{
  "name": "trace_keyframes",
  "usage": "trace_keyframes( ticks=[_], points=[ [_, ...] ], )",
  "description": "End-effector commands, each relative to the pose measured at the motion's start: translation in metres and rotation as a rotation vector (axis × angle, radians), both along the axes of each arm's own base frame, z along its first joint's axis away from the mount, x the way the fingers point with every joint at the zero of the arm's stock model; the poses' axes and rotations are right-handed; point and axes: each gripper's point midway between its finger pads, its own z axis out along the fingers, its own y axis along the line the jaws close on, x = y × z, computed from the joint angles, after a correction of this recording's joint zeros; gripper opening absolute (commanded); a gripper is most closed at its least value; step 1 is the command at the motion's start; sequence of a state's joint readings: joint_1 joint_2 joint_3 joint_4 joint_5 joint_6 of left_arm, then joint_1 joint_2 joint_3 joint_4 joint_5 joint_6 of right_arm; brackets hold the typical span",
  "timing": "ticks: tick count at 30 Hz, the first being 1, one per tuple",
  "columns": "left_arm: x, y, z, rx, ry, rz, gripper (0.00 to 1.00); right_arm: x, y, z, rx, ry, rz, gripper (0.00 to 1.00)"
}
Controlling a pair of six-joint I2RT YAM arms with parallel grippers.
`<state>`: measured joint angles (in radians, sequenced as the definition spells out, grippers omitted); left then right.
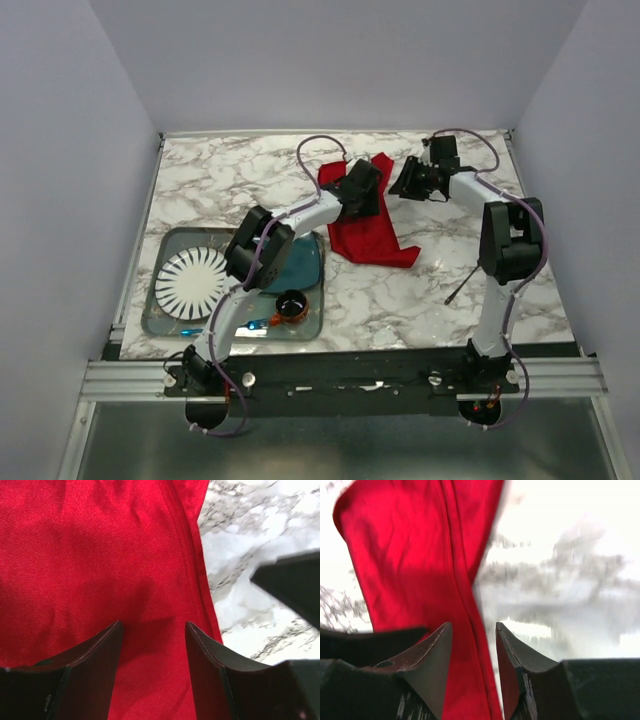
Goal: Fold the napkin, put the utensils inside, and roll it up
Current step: Flatten the napkin out
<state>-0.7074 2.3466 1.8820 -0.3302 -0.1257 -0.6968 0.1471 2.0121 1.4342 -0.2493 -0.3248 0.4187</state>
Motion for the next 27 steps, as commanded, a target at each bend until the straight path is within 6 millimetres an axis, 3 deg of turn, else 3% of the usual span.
trace_keyframes(
  ticks=[1,2,3,7,12,15,18,20,27],
  points=[
    [-0.002,0.0,0.028,-0.057,-0.064,0.006,0.63,0.02,0.015,-0.015,0.057,0.029,0.062,0.48],
    [-0.007,0.002,0.029,-0.061,-0.063,0.001,0.63,0.022,0.016,-0.027,0.061,0.05,0.066,0.49],
    [-0.01,0.0,0.032,-0.077,-0.064,-0.014,0.63,0.028,0.019,-0.024,0.073,0.038,0.077,0.49],
    [-0.013,-0.006,0.042,-0.113,-0.064,-0.045,0.63,0.024,0.033,-0.041,0.139,0.089,0.128,0.45],
    [-0.007,-0.008,0.048,-0.143,-0.057,-0.047,0.63,0.018,0.033,-0.047,0.146,0.095,0.134,0.28],
    [0.005,-0.01,0.048,-0.137,-0.062,-0.043,0.65,0.012,0.037,-0.042,0.177,0.1,0.149,0.14],
    [0.013,-0.008,0.037,-0.114,-0.025,-0.039,0.75,0.008,0.038,-0.037,0.2,0.083,0.149,0.01],
    [0.015,-0.009,0.025,-0.095,-0.009,-0.048,0.79,0.005,0.044,-0.032,0.233,0.068,0.172,0.01],
    [0.019,-0.002,0.028,-0.073,-0.013,-0.045,0.75,-0.017,0.046,-0.007,0.287,0.047,0.173,0.01]
  ],
)
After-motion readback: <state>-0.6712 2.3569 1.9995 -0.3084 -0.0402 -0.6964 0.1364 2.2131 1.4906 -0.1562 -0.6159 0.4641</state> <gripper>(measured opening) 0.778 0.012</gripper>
